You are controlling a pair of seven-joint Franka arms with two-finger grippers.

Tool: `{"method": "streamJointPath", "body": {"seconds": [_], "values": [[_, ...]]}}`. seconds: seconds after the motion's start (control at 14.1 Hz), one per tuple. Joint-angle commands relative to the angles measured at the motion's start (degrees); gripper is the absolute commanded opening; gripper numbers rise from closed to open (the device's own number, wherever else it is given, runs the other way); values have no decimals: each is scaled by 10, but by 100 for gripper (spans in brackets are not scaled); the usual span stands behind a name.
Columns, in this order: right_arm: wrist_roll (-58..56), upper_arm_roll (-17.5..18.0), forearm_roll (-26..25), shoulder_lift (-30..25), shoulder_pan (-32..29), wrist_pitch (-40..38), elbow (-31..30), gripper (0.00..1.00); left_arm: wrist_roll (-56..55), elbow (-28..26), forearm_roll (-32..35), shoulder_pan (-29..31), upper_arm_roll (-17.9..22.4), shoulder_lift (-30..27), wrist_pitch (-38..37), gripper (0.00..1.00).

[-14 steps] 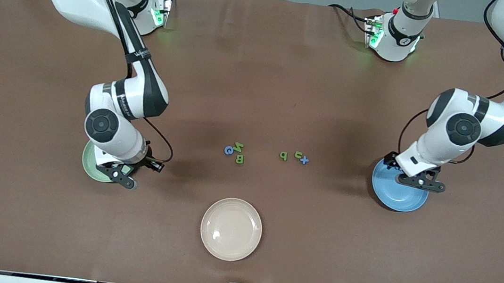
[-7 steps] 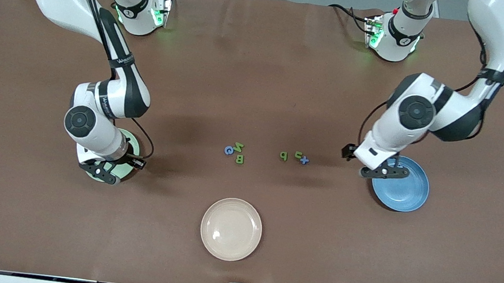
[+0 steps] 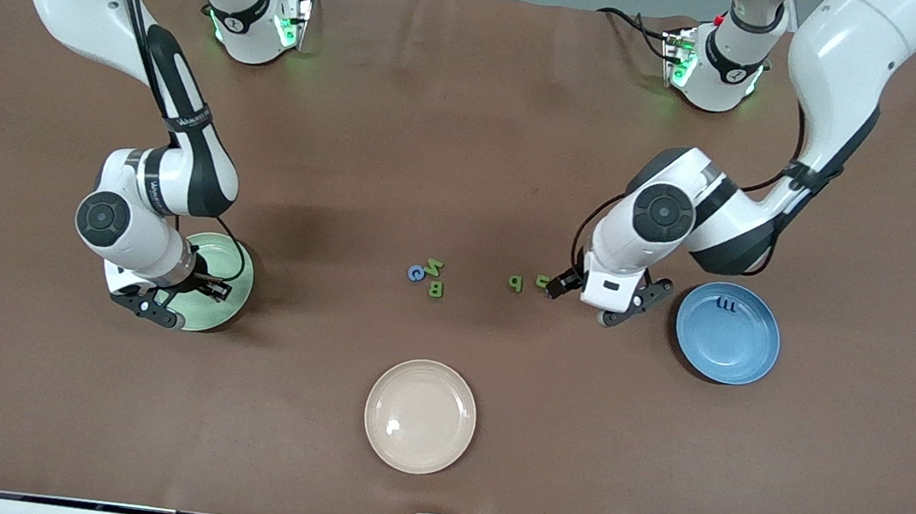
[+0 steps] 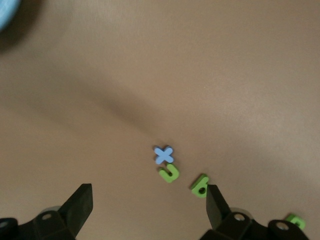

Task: Sort upper and lower case letters into plates
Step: 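Lower the pink letter into the green plate while the left gripper returns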

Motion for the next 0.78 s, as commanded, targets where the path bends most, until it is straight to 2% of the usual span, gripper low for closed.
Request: {"method": "streamJointPath", "body": {"seconds": [0.0, 0.36, 0.71], "values": [[-4, 12, -5, -23, -15, 30, -54, 1, -85, 46, 42, -48, 32, 52, 13, 100], [-10, 14, -4, -36, -20, 42, -89, 1, -123, 38, 70, -94, 76, 75, 59, 100], [-17, 14, -4, -63, -27, 22, -111, 1, -124, 8, 90, -99, 87, 81, 92, 94]]}}
